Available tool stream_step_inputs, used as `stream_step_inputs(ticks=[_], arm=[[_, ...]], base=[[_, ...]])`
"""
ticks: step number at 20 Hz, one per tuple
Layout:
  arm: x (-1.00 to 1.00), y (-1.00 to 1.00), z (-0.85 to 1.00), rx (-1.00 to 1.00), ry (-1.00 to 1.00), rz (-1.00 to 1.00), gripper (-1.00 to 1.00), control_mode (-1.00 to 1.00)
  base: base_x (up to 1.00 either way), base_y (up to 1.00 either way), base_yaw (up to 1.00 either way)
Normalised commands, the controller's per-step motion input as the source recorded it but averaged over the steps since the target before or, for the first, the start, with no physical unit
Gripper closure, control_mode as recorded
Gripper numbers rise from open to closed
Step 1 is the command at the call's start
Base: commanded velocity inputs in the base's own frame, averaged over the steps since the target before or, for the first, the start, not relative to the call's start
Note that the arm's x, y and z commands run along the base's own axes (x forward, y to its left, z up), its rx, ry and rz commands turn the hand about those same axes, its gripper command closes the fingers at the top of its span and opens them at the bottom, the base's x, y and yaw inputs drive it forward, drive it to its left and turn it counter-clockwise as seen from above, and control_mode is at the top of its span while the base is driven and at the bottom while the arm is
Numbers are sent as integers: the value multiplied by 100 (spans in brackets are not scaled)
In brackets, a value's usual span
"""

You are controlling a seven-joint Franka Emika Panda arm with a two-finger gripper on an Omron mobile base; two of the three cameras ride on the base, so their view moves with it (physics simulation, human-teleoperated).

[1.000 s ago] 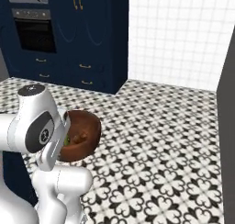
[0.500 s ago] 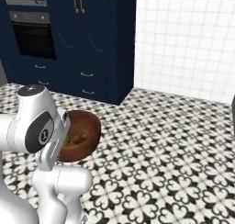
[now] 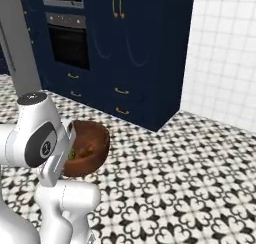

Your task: Pick the chicken drumstick and lime from their plates and place them in the bowl. Then put the bowl in the fridge.

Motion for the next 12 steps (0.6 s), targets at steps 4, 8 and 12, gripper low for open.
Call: stream_step_inputs(ticks=[4, 8, 12], arm=[[0, 0, 0, 0, 0, 0, 100, 100], [0, 0, 0, 0, 0, 0, 100, 100], [0, 0, 0, 0, 0, 0, 100, 100]], base=[[100, -8, 66], [99, -7, 72], [100, 0, 67]])
